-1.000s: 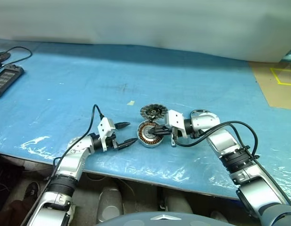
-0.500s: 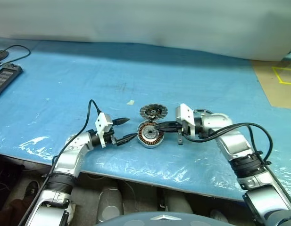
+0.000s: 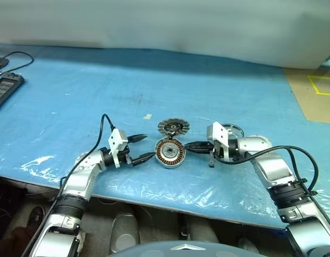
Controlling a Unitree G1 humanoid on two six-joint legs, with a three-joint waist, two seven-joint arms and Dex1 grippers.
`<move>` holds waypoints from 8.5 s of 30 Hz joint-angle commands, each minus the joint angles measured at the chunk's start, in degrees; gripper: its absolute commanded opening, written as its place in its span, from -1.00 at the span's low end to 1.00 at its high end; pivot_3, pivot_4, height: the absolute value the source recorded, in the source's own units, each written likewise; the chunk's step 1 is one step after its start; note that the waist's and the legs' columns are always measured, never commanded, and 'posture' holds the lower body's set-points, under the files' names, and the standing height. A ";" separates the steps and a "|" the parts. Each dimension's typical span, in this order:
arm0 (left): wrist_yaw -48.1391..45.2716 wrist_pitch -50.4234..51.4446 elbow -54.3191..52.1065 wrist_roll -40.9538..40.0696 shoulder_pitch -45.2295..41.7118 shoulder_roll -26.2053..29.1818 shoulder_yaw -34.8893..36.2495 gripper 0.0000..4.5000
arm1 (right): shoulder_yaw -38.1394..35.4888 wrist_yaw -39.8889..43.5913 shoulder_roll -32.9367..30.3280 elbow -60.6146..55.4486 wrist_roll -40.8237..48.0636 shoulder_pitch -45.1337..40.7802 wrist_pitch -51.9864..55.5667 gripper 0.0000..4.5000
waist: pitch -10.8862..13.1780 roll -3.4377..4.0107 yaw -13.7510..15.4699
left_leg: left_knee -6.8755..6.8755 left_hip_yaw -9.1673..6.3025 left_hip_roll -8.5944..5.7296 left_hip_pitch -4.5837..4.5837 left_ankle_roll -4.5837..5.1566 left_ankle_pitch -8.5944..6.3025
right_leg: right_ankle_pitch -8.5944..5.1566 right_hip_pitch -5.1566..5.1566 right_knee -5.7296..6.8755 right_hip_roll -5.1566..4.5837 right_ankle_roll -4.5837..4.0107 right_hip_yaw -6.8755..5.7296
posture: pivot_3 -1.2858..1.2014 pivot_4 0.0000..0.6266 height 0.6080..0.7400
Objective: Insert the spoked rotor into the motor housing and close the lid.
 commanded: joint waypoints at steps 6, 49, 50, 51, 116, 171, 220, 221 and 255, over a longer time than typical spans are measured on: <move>-0.30 -1.45 -1.00 0.14 0.50 0.35 0.64 0.82 | -1.27 0.15 1.15 -1.65 1.78 -1.04 -0.59 -0.99 | 0.00 0.00 0.00 | 0.06 0.00 0.00 0.02 0.00 0.00 | 0.00 0.01 0.06 -0.02 0.00 0.01 | 0.03 -0.52 1.00; -0.79 -1.52 -0.67 0.51 0.57 0.63 0.16 0.82 | -4.82 -0.96 -2.39 -1.90 1.57 2.92 -2.90 -0.99 | 0.00 0.00 0.03 | 0.12 0.00 -0.01 0.01 0.01 0.00 | 0.01 0.04 0.07 -0.03 -0.01 0.00 | 0.03 -0.52 1.00; -0.78 -1.50 -0.63 0.49 0.56 0.62 0.16 0.82 | -5.10 -0.92 -2.52 -2.04 1.77 3.10 -2.75 -0.99 | 0.00 0.00 0.03 | 0.11 0.00 0.00 0.01 0.01 0.00 | 0.01 0.04 0.07 -0.02 -0.01 0.01 | 0.03 -0.52 1.00; -0.77 -1.50 -0.54 0.49 0.46 0.62 0.18 0.82 | -5.29 -0.85 -2.66 -2.10 1.94 3.24 -2.61 -0.99 | 0.00 0.00 0.04 | 0.11 0.00 0.00 0.01 0.01 0.00 | 0.00 0.04 0.07 -0.02 0.00 0.00 | 0.03 -0.52 1.00; -2.32 -3.77 4.97 1.80 -4.04 0.72 0.42 0.82 | -8.03 -4.56 -5.44 -0.18 1.02 4.72 -4.42 -0.99 | 0.00 0.00 0.10 | 0.14 -0.01 -0.02 0.01 0.01 0.00 | 0.01 0.06 0.08 -0.04 -0.01 0.00 | 0.03 -0.52 1.00; -1.93 -3.95 3.34 2.61 -2.73 1.20 -0.08 0.82 | -2.92 -12.10 8.18 24.96 -7.94 -7.53 -12.14 0.02 | 0.00 0.00 0.02 | 0.16 -0.01 0.00 0.02 0.00 0.00 | 0.01 0.08 0.10 -0.03 -0.02 -0.02 | 0.03 -0.52 1.00; -4.65 -3.90 4.72 3.36 -3.79 0.52 -1.33 0.82 | 0.61 2.27 2.59 -4.02 2.17 -2.03 0.22 -0.75 | 0.02 0.01 0.10 | 0.07 0.00 0.00 -0.08 0.00 0.00 | 0.00 -0.05 0.02 -0.04 -0.01 -0.01 | 0.03 -0.52 1.00; -4.63 -3.83 4.64 3.39 -3.79 0.46 -1.40 0.82 | 0.98 2.05 3.04 -3.53 1.81 -2.45 -0.12 -0.75 | 0.02 0.01 0.09 | 0.07 0.00 0.00 -0.08 0.00 0.00 | 0.00 -0.05 0.02 -0.04 -0.01 -0.01 | 0.03 -0.52 1.00; -3.63 -4.43 4.38 3.51 -3.66 -0.03 -1.08 0.82 | 4.75 0.75 7.74 3.99 -3.47 -5.74 -3.12 -0.75 | 0.02 0.01 0.09 | 0.10 -0.01 -0.01 -0.10 0.00 0.00 | 0.01 -0.06 0.07 -0.05 -0.02 -0.02 | 0.03 -0.52 1.00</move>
